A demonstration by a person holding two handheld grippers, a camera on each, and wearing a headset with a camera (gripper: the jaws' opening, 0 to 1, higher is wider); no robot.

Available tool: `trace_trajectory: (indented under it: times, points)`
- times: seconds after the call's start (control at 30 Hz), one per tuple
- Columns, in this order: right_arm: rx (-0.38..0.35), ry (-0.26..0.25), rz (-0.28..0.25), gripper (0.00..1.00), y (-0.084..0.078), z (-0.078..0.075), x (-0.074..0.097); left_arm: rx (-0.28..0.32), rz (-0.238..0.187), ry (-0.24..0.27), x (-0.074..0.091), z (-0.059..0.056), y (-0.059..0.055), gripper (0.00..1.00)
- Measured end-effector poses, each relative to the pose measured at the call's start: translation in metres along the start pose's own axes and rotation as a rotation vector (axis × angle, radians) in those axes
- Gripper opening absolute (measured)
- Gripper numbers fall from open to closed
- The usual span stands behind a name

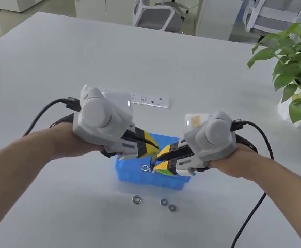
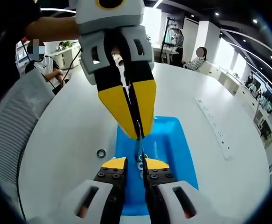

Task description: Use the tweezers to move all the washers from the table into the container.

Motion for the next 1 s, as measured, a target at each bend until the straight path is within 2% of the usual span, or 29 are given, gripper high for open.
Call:
trace_trajectory:
  times: [0.53, 1.0]
  points:
    - [-0.063, -0.088, -0.03, 0.21, -0.006, -0.003, 0.032, 0.044, 0.004, 0.043, 0.019, 0.002, 0.015, 0.05]
    - [-0.148, -0.173, -0.039, 0.39, -0.022, 0.006, 0.057, 0.047, 0.02, 0.053, 0.045, -0.003, 0.023, 0.05]
Point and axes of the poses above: the centre of the closed fingertips' face, and the gripper's own axes: x roughly backward along the fingers, z roughly to its left, y roughly out of its top, the point moved 1 cm from there along x, roughly backward along the fingers, and after that the axes turned 5 degrees about -x, right-handed, at the moved point
